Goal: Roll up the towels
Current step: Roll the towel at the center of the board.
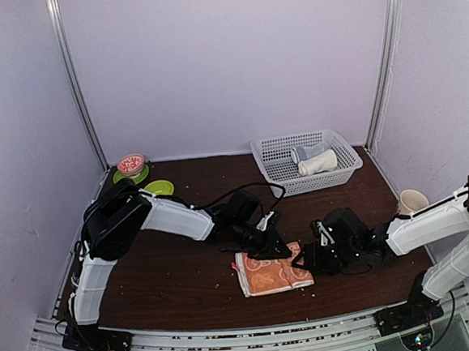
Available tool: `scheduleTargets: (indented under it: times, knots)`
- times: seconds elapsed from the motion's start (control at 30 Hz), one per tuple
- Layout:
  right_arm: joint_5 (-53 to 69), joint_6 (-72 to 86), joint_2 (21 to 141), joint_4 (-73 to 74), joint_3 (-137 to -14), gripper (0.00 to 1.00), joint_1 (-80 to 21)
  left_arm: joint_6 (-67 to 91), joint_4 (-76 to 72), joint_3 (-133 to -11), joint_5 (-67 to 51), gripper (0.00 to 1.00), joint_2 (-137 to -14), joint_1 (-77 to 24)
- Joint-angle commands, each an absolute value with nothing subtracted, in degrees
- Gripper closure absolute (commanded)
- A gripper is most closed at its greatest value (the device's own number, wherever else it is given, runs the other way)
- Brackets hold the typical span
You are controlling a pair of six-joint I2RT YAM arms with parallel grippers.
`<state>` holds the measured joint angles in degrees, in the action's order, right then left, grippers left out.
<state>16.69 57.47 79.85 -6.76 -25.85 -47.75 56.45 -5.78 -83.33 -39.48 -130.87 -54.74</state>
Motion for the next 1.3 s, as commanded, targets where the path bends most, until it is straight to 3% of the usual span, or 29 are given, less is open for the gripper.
scheduleTargets:
  times: [0.0,0.17,0.3,0.6,0.93,1.27]
  knots:
    - [19.19,59.10,82.02,-6.67,-24.56,0.55,-47.56,55.17,-4.56,-81.82,-38.90,0.88,-129.11,-54.43]
    - [18.08,57.36,81.93,-2.76,-26.26,0.82,-47.57,55.00,-4.37,-81.74,-38.94,0.88,-128.36,-54.40]
    - [13.25,53.11,80.85,8.52,-30.04,1.00,-47.58,54.43,-3.58,-81.49,-38.63,0.88,-126.71,-54.40]
    - [1.16,43.30,80.63,30.66,-42.42,1.00,-47.64,51.62,0.00,-78.17,-36.91,0.81,-119.48,-54.27]
    - [-2.58,42.52,84.02,36.40,-48.58,1.00,-49.70,46.10,6.03,-74.48,-31.04,0.82,-116.88,-53.58]
    - [-5.94,43.07,86.23,40.44,-53.82,1.00,-51.98,43.76,10.59,-76.46,-27.93,0.87,-122.18,-53.53]
